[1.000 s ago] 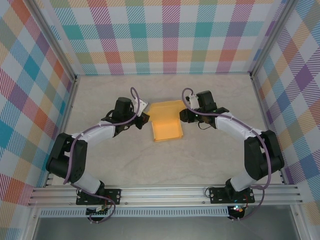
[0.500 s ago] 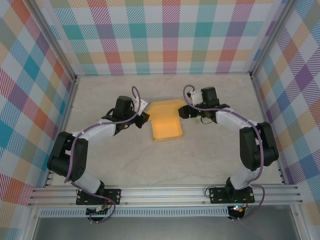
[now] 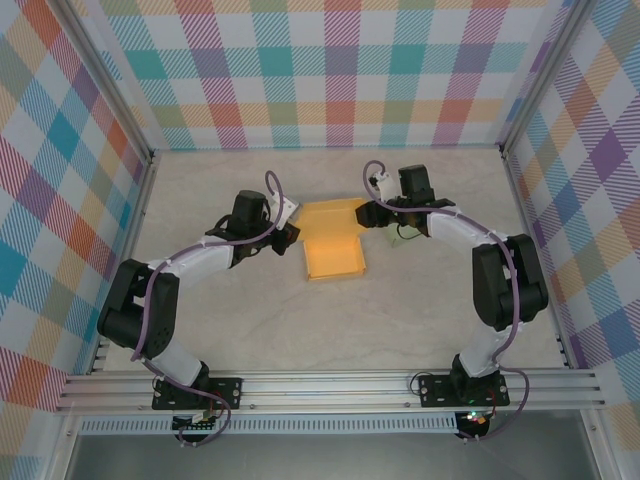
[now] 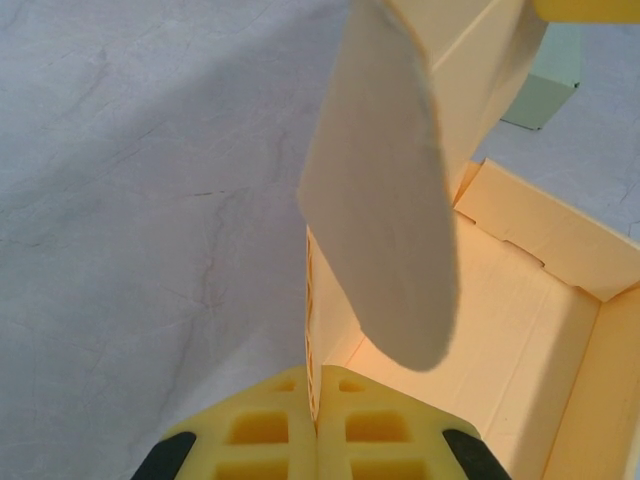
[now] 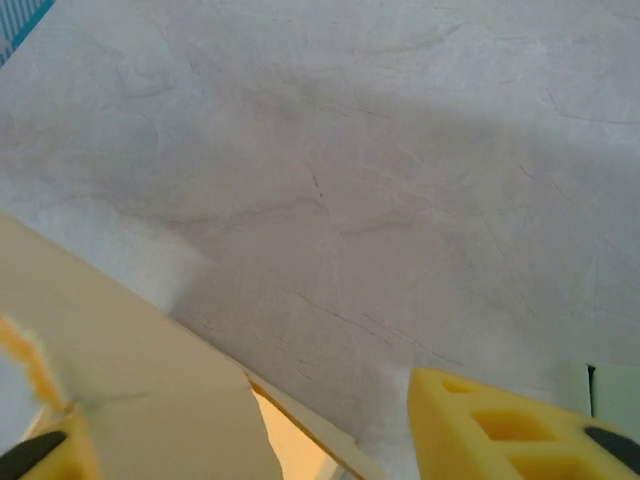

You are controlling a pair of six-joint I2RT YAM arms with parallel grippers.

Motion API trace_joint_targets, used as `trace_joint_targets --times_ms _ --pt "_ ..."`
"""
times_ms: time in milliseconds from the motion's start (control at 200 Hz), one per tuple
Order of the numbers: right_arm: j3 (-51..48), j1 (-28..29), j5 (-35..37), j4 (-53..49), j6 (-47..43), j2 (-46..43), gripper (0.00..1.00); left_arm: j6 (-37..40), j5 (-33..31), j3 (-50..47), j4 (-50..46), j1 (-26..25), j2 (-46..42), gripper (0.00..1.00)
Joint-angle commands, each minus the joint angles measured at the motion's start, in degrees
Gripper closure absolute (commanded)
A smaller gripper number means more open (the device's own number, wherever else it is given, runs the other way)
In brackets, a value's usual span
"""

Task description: Fold the paper box

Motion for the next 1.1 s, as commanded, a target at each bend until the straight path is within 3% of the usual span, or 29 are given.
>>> trace_joint_targets --times_ms 0,170,625,820,1095 --pt "-1.0 0.0 0.0 1.5 2.2 -1.2 0.61 -3.1 -0.9 2.4 -1.8 -0.1 1.1 0.96" --pt "-3.7 0.3 3.0 2.9 5.4 -3.4 0.68 -10.5 -4.6 1.7 0.1 -1.9 0.5 0.96" --pt "-5.3 5.1 7.7 4.4 9.8 -4.4 0.84 -21.9 -21.8 2.1 0.4 -9.3 0.4 0.96" --pt "-6.1 8.9 14.9 5.1 12.3 -5.6 0.95 -29.6 -29.1 2.1 2.1 -12.1 0.5 0.96" --pt "-5.3 10.3 19.5 10.3 13.8 -6.1 0.95 -35.1 -36.6 6.0 3.3 -14.1 2.5 0.96"
